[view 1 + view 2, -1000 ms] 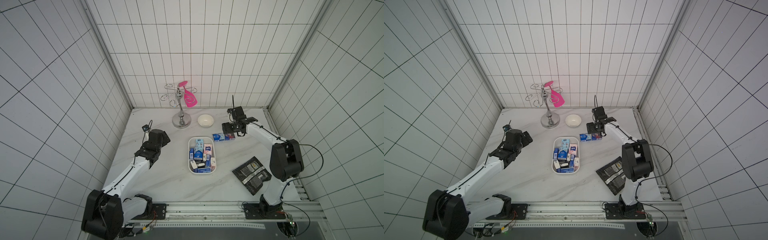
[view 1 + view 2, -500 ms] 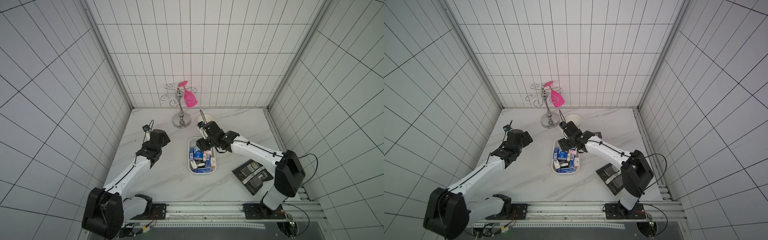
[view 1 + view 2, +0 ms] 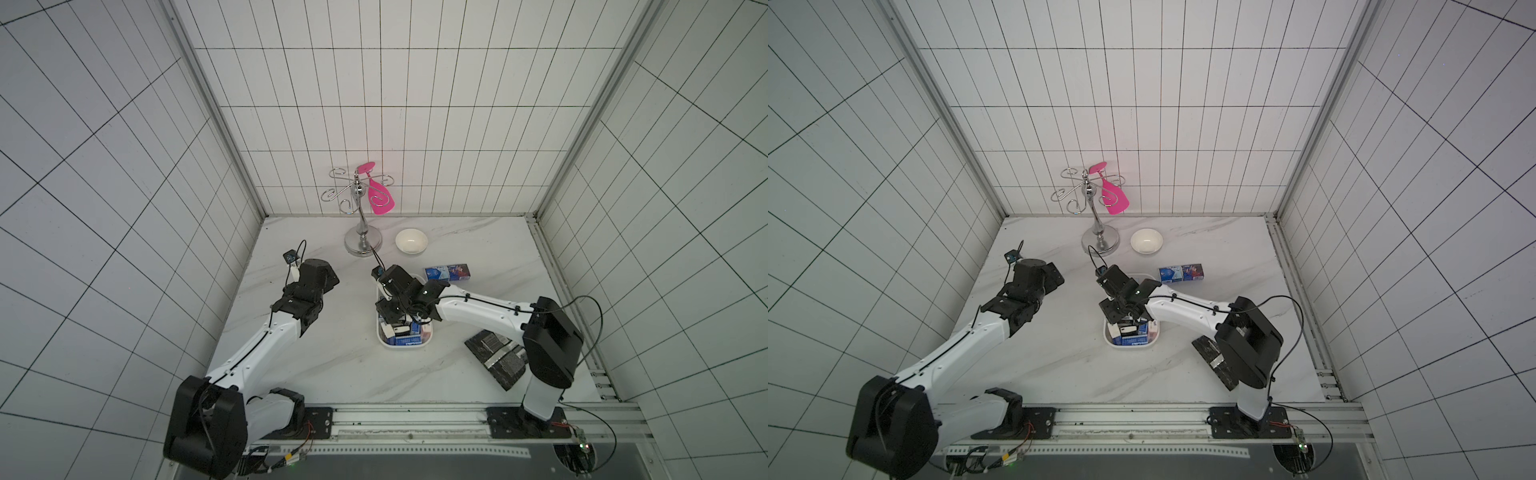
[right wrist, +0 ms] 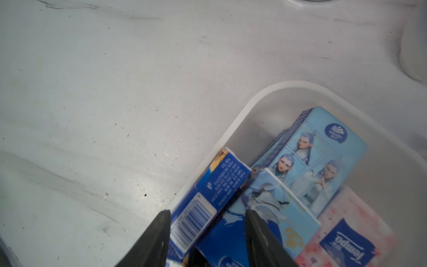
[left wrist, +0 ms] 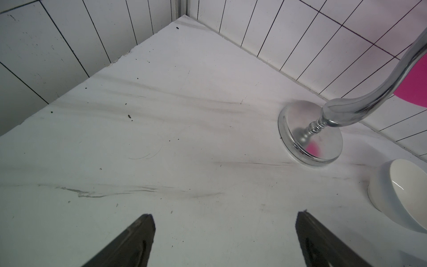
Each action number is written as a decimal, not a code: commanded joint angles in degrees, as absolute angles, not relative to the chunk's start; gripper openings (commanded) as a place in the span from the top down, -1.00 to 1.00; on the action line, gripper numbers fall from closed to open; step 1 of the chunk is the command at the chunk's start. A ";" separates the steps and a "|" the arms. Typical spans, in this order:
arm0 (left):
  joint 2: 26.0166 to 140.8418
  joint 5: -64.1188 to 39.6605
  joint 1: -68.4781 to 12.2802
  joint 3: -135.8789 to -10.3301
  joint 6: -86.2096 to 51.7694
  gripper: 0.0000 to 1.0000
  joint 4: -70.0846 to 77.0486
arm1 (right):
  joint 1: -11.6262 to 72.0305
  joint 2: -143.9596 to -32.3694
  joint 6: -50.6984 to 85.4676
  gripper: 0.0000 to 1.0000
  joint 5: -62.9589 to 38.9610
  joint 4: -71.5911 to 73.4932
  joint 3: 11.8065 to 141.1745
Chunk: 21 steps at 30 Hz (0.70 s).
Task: Take the pocket tissues out of the storage box
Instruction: Pick up the pocket tissues from the storage box.
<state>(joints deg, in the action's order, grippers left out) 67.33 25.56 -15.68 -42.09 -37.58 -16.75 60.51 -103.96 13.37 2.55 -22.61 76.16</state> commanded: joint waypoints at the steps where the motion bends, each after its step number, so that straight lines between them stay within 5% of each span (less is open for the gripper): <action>1: 66.01 26.48 -15.47 -42.22 -37.68 -0.97 -16.70 | 60.81 -105.32 14.73 -0.10 4.74 -22.60 79.29; 15: 65.64 26.16 -15.47 -42.26 -37.55 -0.97 -16.78 | 60.80 -108.84 15.51 -0.08 5.11 -24.64 82.61; 21: 65.34 25.93 -15.47 -41.92 -37.84 -0.97 -16.79 | 60.73 -109.64 16.43 0.09 4.63 -25.47 81.88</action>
<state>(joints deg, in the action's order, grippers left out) 66.48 25.54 -15.68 -42.11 -37.60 -16.91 60.51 -108.55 15.33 3.92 -23.51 80.38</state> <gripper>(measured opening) 0.986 0.458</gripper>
